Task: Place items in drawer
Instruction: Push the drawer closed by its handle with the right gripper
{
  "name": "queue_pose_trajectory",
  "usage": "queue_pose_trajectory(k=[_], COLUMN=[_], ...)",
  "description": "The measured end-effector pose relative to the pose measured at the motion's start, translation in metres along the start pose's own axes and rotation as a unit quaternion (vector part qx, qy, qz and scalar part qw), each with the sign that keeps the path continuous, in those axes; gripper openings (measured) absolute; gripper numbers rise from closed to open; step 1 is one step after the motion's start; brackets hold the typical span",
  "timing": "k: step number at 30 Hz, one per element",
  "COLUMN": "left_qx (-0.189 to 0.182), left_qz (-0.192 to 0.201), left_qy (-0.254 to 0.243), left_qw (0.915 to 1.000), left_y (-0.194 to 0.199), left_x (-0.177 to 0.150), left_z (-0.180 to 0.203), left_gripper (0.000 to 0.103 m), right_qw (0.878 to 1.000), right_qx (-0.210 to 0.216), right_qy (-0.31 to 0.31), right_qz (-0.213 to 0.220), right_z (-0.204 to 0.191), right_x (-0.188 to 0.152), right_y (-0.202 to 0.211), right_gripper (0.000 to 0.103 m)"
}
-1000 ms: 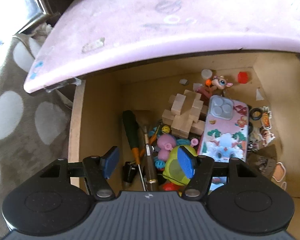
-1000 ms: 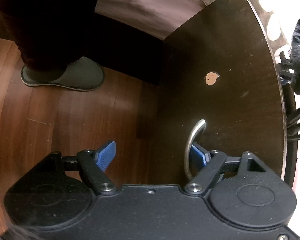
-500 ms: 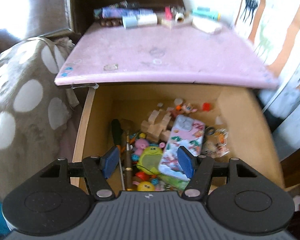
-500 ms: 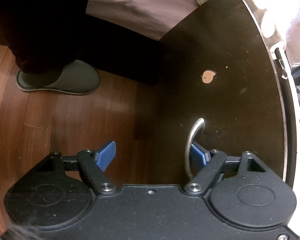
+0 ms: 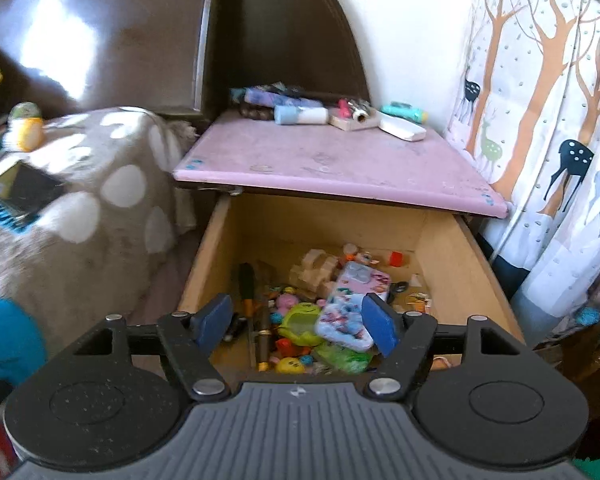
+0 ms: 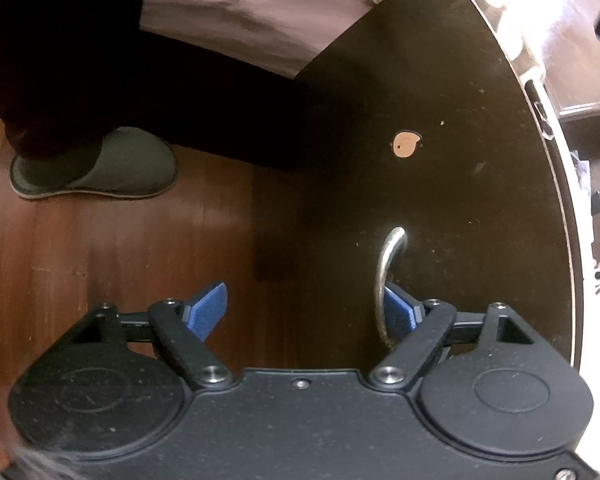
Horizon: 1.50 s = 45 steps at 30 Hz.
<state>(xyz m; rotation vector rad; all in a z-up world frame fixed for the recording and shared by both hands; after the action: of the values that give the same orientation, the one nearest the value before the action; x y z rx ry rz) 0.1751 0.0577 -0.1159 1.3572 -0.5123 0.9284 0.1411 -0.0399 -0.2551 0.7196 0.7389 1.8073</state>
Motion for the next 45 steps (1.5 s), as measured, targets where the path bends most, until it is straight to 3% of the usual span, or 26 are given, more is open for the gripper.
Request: queue_pose_trajectory(k=[4, 10, 18, 25, 29, 36, 45], left_qx=[0.002, -0.007, -0.030, -0.049, -0.062, -0.078, -0.088], left_qz=[0.029, 0.044, 0.043, 0.040, 0.038, 0.044, 0.044], left_qy=[0.002, 0.010, 0.051, 0.072, 0.070, 0.078, 0.089], left_qw=[0.9996, 0.9990, 0.9973, 0.9954, 0.9949, 0.9929, 0.9912], left_y=[0.004, 0.006, 0.009, 0.007, 0.007, 0.010, 0.007], left_x=[-0.020, -0.016, -0.008, -0.003, -0.002, 0.001, 0.004], left_z=[-0.013, -0.030, -0.060, -0.072, -0.072, -0.074, -0.078], left_gripper=[0.071, 0.071, 0.071, 0.071, 0.071, 0.071, 0.071], right_qw=[0.999, 0.997, 0.989, 0.969, 0.963, 0.971, 0.968], right_qx=[-0.019, -0.061, -0.128, -0.218, -0.242, -0.223, -0.230], right_qy=[-0.014, -0.006, 0.013, 0.070, 0.074, 0.043, 0.006], right_qz=[-0.027, -0.049, -0.071, -0.090, -0.088, -0.080, -0.096], right_z=[-0.002, -0.013, -0.021, -0.042, -0.036, -0.018, 0.000], right_x=[0.009, 0.016, 0.021, 0.020, 0.019, 0.020, 0.013], right_y=[-0.006, -0.013, -0.014, -0.025, -0.023, -0.016, -0.027], right_gripper=[0.084, 0.080, 0.041, 0.020, 0.000, 0.000, 0.000])
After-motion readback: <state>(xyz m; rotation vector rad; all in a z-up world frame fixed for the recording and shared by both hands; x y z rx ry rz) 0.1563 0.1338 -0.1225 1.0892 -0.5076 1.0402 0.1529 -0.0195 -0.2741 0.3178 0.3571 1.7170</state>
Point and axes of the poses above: each gripper's, at about its wrist camera, not at the fingertips, and y roughly against the way its jaws point, z to its right, x to its top, the point moved 1 cm from there along -y, roughly the way its jaws point, and after that the axes turned 8 degrees about y, right-handed, at the moved point
